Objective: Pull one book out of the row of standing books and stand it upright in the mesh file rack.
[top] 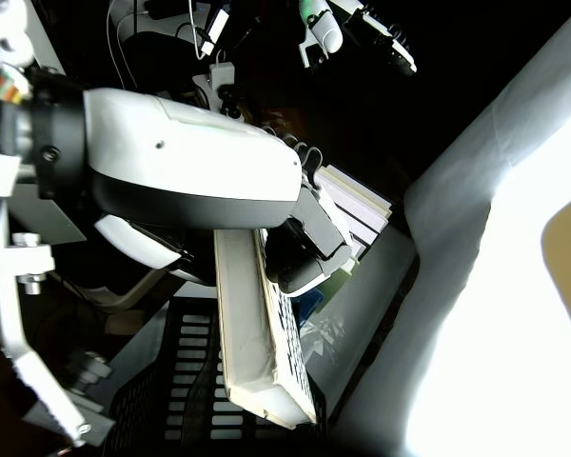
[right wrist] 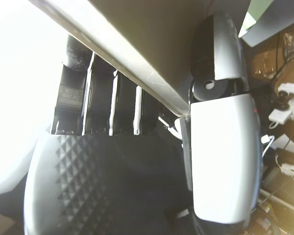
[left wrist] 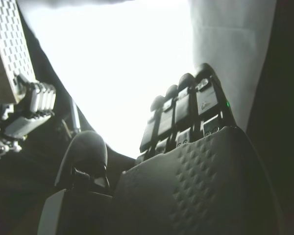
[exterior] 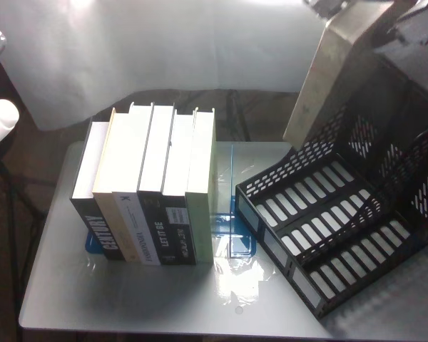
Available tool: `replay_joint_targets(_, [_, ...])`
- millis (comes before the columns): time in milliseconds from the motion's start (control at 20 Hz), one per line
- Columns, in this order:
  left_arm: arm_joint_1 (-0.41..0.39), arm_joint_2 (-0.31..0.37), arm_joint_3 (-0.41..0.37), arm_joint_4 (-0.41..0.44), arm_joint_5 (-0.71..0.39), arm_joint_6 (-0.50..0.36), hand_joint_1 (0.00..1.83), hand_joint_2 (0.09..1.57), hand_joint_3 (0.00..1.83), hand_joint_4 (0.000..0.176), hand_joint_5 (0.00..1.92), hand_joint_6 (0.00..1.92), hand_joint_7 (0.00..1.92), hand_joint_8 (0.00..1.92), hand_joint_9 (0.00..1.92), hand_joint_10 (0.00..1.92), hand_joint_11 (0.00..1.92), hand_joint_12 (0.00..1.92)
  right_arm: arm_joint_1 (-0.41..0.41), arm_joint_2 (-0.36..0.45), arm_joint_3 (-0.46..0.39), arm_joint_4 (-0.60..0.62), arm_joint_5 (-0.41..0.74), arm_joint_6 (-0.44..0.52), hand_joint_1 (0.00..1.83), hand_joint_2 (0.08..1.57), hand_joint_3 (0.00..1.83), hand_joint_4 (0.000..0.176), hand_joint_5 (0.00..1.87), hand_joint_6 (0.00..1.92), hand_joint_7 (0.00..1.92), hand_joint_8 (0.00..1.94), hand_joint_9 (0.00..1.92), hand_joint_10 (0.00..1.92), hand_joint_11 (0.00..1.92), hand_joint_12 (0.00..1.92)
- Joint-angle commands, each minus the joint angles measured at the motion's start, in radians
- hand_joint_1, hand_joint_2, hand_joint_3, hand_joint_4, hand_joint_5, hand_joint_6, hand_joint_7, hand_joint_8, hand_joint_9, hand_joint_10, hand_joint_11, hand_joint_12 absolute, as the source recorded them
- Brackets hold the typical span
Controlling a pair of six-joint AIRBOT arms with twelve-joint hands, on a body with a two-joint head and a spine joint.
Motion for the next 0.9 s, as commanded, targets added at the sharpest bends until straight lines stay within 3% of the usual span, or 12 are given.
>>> replay_joint_targets(0, [-0.005, -0.001, 0.009, -0.002, -0.117, -0.004, 0.00, 1.46, 0.00, 0.000, 0.00, 0.00, 0.00, 0.00, 0.00, 0.00, 0.00, 0.00, 0.002, 0.004, 0.008, 0.025, -0.073, -0.012, 1.11, 1.29, 0.01, 0.020, 0.67, 1.46, 0.68, 1.53, 0.54, 1.55, 0.39, 1.92])
replay_joint_targets(200, [-0.005, -0.008, 0.018, -0.001, -0.118, -0.004, 0.00, 1.47, 0.00, 0.000, 0.00, 0.00, 0.00, 0.00, 0.00, 0.00, 0.00, 0.00, -0.043, -0.030, 0.036, 0.070, -0.079, -0.046, 1.11, 1.30, 0.00, 0.020, 0.67, 1.47, 0.64, 1.55, 0.52, 1.53, 0.40, 1.91])
replay_joint_targets(250, [-0.005, -0.007, 0.018, -0.001, -0.120, -0.004, 0.00, 1.48, 0.00, 0.000, 0.00, 0.00, 0.00, 0.00, 0.00, 0.00, 0.00, 0.00, -0.045, -0.032, 0.038, 0.078, -0.079, -0.054, 1.12, 1.30, 0.00, 0.000, 0.66, 1.41, 0.66, 1.63, 0.55, 1.64, 0.47, 1.92])
replay_joint_targets(400, [-0.005, -0.010, 0.024, 0.000, -0.124, -0.004, 0.00, 1.45, 0.00, 0.000, 0.00, 0.00, 0.00, 0.00, 0.00, 0.00, 0.00, 0.00, -0.047, -0.031, 0.036, 0.084, -0.079, -0.064, 1.11, 1.31, 0.00, 0.000, 0.67, 1.40, 0.63, 1.63, 0.44, 1.61, 0.37, 1.92])
replay_joint_targets(450, [-0.005, -0.010, 0.025, 0.001, -0.123, -0.004, 0.00, 1.46, 0.00, 0.000, 0.00, 0.00, 0.00, 0.00, 0.00, 0.00, 0.00, 0.00, -0.047, -0.031, 0.036, 0.084, -0.079, -0.064, 1.09, 1.32, 0.00, 0.008, 0.65, 1.50, 0.59, 1.62, 0.41, 1.55, 0.31, 1.92])
replay_joint_targets(500, [-0.005, -0.010, 0.027, 0.002, -0.121, -0.004, 0.00, 1.46, 0.00, 0.000, 0.00, 0.00, 0.00, 0.00, 0.00, 0.00, 0.00, 0.00, -0.047, -0.032, 0.036, 0.086, -0.079, -0.064, 1.09, 1.33, 0.00, 0.002, 0.66, 1.54, 0.58, 1.57, 0.40, 1.47, 0.26, 1.92])
replay_joint_targets(550, [-0.005, -0.010, 0.028, 0.002, -0.120, -0.004, 0.00, 1.46, 0.00, 0.000, 0.00, 0.00, 0.00, 0.00, 0.00, 0.00, 0.00, 0.00, -0.047, -0.032, 0.036, 0.087, -0.079, -0.065, 1.11, 1.31, 0.00, 0.017, 0.66, 1.48, 0.65, 1.54, 0.51, 1.48, 0.40, 1.89])
replay_joint_targets(650, [-0.006, -0.009, 0.030, 0.004, -0.119, -0.004, 0.00, 1.47, 0.00, 0.000, 0.00, 0.00, 0.00, 0.00, 0.00, 0.00, 0.00, 0.00, -0.047, -0.035, 0.039, 0.088, -0.081, -0.070, 1.09, 1.32, 0.00, 0.023, 0.63, 1.53, 0.65, 1.54, 0.50, 1.46, 0.36, 1.92])
replay_joint_targets(850, [-0.008, -0.015, 0.034, 0.004, -0.121, -0.004, 0.00, 1.48, 0.01, 0.000, 0.00, 0.00, 0.00, 0.00, 0.00, 0.00, 0.00, 0.00, -0.055, -0.037, 0.042, 0.088, -0.082, -0.072, 1.10, 1.31, 0.00, 0.007, 0.59, 1.54, 0.69, 1.52, 0.57, 1.44, 0.47, 1.86])
